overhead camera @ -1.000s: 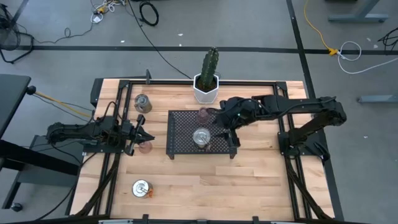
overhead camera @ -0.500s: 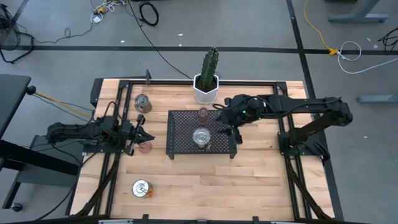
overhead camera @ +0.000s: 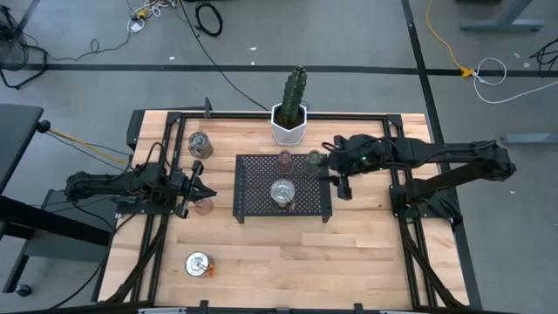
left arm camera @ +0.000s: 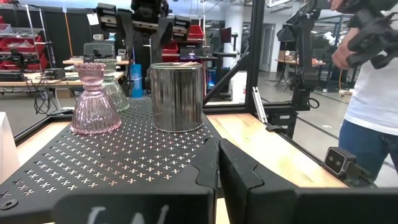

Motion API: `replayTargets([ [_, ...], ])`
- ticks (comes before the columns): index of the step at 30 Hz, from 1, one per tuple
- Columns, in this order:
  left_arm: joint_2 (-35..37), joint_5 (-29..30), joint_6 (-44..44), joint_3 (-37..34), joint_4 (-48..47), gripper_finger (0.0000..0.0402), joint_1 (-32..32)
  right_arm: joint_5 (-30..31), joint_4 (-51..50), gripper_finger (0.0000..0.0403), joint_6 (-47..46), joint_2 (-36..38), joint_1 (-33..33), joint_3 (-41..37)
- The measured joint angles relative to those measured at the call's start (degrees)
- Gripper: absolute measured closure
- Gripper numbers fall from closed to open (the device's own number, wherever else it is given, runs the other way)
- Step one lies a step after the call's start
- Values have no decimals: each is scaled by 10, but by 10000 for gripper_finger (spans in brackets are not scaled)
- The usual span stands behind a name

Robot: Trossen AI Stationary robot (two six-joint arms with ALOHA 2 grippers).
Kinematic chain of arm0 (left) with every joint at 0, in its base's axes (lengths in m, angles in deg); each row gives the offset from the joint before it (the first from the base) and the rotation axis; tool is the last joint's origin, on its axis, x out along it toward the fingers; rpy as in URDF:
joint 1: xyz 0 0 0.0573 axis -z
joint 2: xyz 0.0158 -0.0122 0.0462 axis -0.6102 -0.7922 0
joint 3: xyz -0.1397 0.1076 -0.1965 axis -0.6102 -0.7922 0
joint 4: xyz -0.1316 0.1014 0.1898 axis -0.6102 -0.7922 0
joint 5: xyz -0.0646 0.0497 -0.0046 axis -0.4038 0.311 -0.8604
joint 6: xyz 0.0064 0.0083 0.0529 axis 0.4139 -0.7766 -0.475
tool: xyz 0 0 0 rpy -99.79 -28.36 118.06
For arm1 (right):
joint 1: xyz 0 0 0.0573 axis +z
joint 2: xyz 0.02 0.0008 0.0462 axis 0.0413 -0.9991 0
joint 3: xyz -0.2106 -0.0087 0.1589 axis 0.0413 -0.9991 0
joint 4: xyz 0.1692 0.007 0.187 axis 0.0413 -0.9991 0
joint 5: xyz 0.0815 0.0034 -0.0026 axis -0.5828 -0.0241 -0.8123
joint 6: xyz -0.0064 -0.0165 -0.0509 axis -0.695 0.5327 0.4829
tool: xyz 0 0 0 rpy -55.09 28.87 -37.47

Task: Pick & Place candle stick holders
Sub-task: Put the purple glass candle holder on the shelf

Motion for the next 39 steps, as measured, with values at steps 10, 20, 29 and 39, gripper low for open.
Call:
replayTargets([
  [10, 0, 0, 0, 0, 0, 383, 0, -15, 50, 259, 0, 65, -15, -81],
  [20, 0, 0, 0, 0, 0, 383, 0, -52, 171, 302, 0, 126, -15, -181],
  [29, 0, 0, 0, 0, 0, 383, 0, -91, 241, 336, -15, 170, -14, -258],
  [39, 0, 0, 0, 0, 0, 383, 0, -91, 275, 378, -15, 227, -14, -319],
])
